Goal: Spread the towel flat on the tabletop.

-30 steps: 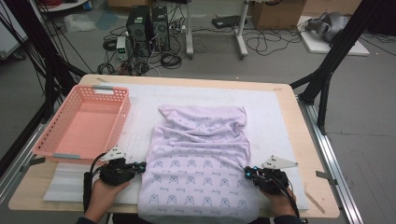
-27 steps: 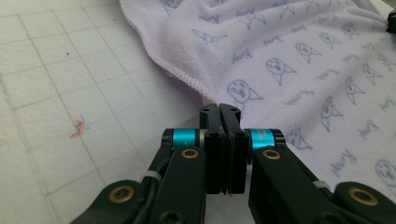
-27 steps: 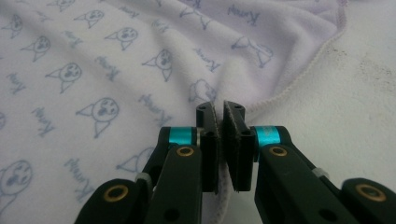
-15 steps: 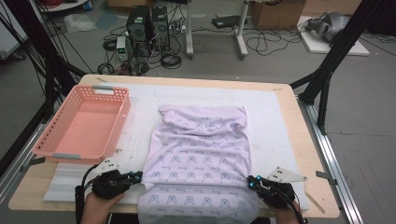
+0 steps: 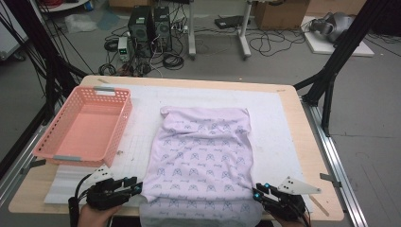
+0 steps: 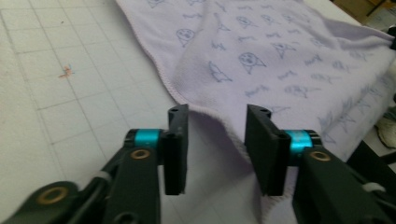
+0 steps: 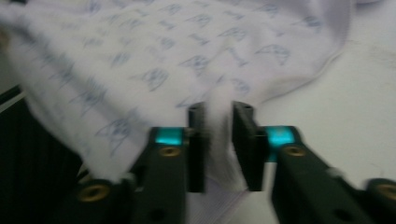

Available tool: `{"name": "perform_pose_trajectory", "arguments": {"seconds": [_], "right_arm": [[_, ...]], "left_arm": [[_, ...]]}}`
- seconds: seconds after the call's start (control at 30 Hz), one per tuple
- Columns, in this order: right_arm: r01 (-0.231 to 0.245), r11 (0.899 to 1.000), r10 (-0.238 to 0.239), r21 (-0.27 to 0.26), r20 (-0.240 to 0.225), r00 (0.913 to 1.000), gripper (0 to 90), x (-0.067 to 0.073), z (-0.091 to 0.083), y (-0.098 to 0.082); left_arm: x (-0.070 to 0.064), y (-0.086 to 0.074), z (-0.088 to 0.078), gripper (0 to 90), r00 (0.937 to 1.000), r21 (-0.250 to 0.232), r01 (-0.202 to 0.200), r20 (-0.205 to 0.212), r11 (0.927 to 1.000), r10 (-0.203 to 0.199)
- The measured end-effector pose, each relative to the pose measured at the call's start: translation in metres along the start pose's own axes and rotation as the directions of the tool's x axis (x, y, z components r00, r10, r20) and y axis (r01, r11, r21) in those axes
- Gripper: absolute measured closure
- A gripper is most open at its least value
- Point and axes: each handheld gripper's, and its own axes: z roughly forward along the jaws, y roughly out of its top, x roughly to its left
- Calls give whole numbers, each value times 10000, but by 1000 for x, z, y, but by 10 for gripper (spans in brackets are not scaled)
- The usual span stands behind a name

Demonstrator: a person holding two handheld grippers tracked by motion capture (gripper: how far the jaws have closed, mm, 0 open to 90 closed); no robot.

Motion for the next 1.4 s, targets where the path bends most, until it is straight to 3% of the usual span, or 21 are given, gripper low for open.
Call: {"name": "perform_pose_trajectory", "arguments": {"seconds": [0.1,0.2,0.27,0.3,0.4,0.43,0.47,0.5,0.53,0.57,0.6,0.63,0.9,1.0,1.07,1.13,1.2,1.27,1.3,1.37,1.4], "right_arm": [[-196,9996,206,-198,499,9985,582,-3,4,2],[-387,9992,377,104,845,9957,534,-8,18,4],[-465,9987,445,225,834,9955,527,-9,25,6],[-356,9987,323,363,876,9956,527,-9,29,8],[-128,9976,76,681,765,9970,507,-7,42,13],[-82,9965,18,828,769,9970,500,-7,46,15],[-2,9950,-82,1000,829,9965,505,-8,52,16],[86,9926,-192,1210,866,9961,532,-8,57,16],[157,9930,-249,1169,772,9967,601,-9,60,17],[186,9934,-235,1133,423,9988,775,-11,61,18],[257,9937,-277,1087,170,9995,798,-11,63,19],[410,9932,-436,1087,214,9988,817,-12,64,21],[28,9976,-112,696,1212,9926,827,-34,79,33],[260,9970,-369,731,1528,9876,827,-41,89,41],[150,9975,-275,689,1839,9826,835,-46,94,46],[209,9982,-338,567,2368,9710,849,-53,96,48],[-293,9990,208,348,2242,9743,848,-61,96,50],[-274,9991,196,322,2226,9747,848,-62,96,51],[-180,9993,100,342,2213,9751,840,-62,96,51],[-113,9997,65,198,2274,9738,774,-62,94,51],[-169,9998,151,57,2327,9724,742,-62,92,51]], "left_arm": [[3,4,9,475,9989,-295,345,335,9990,-335],[9,11,24,457,9986,-2,502,183,9987,-502],[10,15,36,457,9990,480,456,-24,9978,-455],[10,17,43,457,9994,823,338,-77,9960,-332],[2,25,55,469,9989,1040,-189,-405,9944,232],[-2,25,58,511,9953,1175,-651,-636,9909,729],[-6,25,60,626,9855,1238,-1201,-1050,9850,1334],[-4,25,60,751,9832,1246,-1317,-1101,9834,1457],[0,27,60,822,9904,1258,-968,-857,9873,1080],[2,30,61,847,9932,1338,-790,-749,9879,896],[4,33,63,853,9928,1392,-810,-764,9869,922],[6,36,65,856,9918,1349,-767,-909,9879,894],[36,64,91,858,9854,828,154,-1700,9964,-11],[42,72,102,858,9803,736,105,-1975,9972,42],[48,75,107,859,9760,271,340,-2158,9991,-273],[54,77,111,859,9712,160,554,-2331,9983,-501],[55,80,115,859,9723,179,455,-2302,9988,-402],[53,80,116,847,9736,166,192,-2277,9997,-150],[53,80,115,814,9748,20,184,-2222,9998,-175],[55,81,109,639,9758,-201,250,-2167,9995,-288],[55,81,104,579,9792,-379,258,-2004,9989,-329]]}}
